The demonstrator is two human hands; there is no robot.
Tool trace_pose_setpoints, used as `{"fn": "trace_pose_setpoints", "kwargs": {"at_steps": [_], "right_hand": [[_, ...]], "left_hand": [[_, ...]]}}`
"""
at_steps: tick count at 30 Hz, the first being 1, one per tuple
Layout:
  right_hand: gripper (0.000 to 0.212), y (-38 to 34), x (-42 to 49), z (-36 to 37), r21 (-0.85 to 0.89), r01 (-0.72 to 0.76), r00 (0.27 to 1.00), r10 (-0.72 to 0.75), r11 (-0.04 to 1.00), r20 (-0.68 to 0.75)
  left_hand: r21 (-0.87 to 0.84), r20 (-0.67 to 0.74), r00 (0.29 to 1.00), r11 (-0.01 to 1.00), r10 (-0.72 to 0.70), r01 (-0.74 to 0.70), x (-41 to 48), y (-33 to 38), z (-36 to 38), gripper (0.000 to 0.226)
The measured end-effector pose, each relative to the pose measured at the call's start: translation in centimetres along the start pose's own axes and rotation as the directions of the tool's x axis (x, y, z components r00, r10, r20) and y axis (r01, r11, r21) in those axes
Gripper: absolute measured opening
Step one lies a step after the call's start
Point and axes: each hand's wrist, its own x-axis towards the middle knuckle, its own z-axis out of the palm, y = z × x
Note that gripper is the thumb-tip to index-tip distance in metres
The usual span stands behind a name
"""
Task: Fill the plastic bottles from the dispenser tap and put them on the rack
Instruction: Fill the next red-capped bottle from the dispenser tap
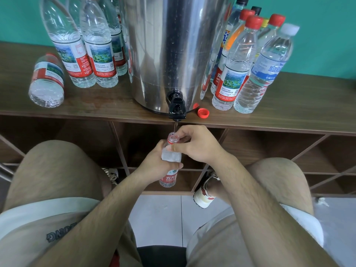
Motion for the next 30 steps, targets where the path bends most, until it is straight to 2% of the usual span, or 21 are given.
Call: {"fn": "trace_pose_setpoints", "kwargs": {"at_steps": [30], "right_hand": [[0.019, 0.15, 0.03, 0.00, 0.017, 0.000, 1.000, 0.000, 1.000, 0.001]], "left_hand": [[-0.032, 0.009, 1.000, 0.999, -0.014, 0.014, -0.77, 0.75, -0.13, 0.085]]}}
